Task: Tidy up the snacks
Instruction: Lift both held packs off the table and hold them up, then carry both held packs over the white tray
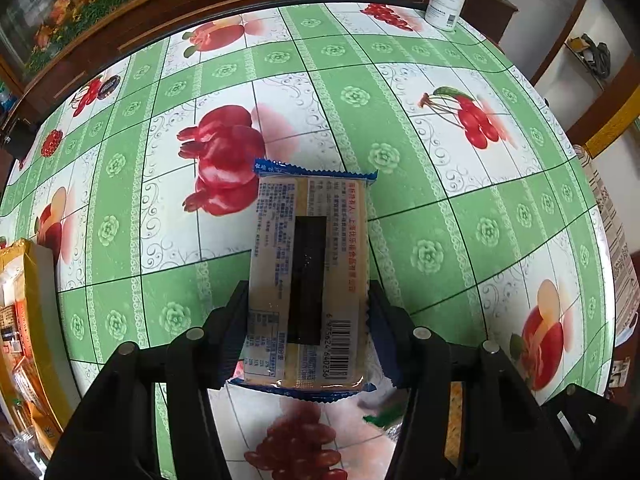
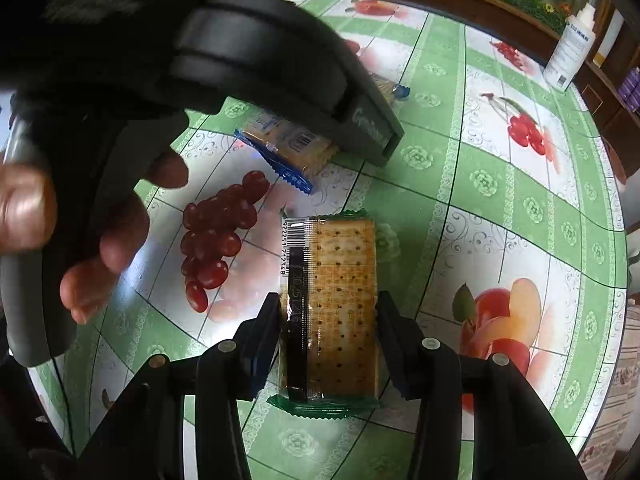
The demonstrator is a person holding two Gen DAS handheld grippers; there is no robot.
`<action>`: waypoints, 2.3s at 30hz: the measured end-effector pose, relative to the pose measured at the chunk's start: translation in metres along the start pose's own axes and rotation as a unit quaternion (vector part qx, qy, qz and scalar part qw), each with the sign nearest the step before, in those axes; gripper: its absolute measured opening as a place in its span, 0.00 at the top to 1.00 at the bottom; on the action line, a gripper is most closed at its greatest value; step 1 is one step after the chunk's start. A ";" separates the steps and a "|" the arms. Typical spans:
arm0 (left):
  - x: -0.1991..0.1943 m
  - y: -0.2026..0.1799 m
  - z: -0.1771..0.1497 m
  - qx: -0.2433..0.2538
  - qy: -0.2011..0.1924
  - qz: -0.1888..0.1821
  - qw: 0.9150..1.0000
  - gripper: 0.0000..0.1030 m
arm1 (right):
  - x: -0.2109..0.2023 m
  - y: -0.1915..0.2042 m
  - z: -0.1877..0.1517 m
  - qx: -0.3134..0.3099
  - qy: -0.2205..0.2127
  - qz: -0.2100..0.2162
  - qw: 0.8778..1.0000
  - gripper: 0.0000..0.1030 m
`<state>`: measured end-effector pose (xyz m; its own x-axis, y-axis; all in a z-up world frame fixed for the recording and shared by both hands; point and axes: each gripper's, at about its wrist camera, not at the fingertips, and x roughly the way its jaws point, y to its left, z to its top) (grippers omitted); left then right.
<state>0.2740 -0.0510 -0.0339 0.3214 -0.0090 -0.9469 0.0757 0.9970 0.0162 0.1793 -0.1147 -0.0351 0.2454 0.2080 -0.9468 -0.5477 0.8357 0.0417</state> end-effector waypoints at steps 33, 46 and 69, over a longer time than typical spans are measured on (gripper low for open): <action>-0.005 0.018 -0.006 -0.001 0.016 -0.021 1.000 0.48 | -0.006 -0.023 0.010 0.016 0.051 0.005 0.999 0.53; -0.042 0.026 -0.113 -0.016 0.021 -0.014 1.000 0.48 | -0.026 -0.008 -0.064 0.012 0.049 0.019 0.999 0.52; -0.145 0.105 -0.278 -0.058 -0.044 0.000 0.997 0.48 | -0.061 0.125 -0.094 -0.033 0.027 0.079 0.996 0.53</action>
<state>-0.0266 0.0767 0.0161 0.4042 -0.0110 -0.9146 -0.0316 0.9992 -0.0260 0.0204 -0.0705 -0.0021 0.1091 0.3059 -0.9458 -0.6284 0.7585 0.1728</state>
